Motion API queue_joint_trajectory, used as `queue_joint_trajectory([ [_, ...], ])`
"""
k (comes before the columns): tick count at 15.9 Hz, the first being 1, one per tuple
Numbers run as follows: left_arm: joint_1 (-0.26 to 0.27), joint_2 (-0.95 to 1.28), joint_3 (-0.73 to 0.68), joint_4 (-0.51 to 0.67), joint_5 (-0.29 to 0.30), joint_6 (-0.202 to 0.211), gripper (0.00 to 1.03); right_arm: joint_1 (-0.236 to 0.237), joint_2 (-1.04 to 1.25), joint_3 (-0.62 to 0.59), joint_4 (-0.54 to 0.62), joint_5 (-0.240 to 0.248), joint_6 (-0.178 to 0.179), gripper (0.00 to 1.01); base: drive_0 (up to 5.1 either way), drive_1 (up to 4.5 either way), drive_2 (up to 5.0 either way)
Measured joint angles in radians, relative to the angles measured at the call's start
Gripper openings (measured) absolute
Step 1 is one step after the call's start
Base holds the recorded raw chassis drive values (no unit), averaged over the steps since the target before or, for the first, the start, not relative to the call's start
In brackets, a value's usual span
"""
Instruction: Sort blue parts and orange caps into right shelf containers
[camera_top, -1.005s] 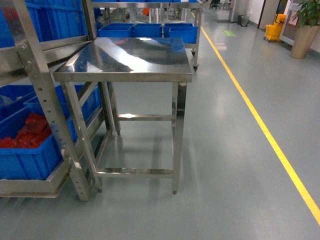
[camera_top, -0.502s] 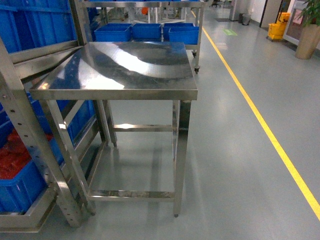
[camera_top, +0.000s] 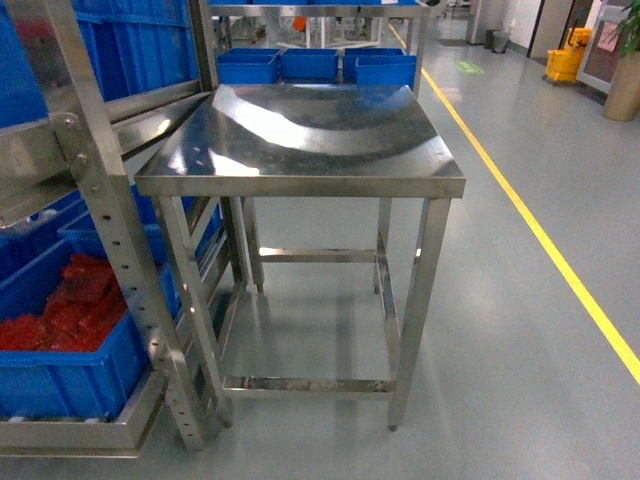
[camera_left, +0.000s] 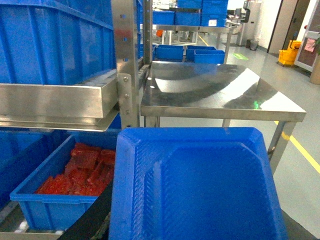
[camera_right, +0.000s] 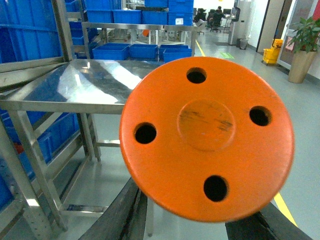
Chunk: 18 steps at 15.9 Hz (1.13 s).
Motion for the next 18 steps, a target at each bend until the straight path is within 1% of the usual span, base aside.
queue_joint_trajectory([
  [18,0.0,0.0,0.0,-0.001,0.0,0.0,0.43,0.0,0.0,0.0,-0.003,-0.001,0.0,0.38,-5.0,2.43,2.4],
])
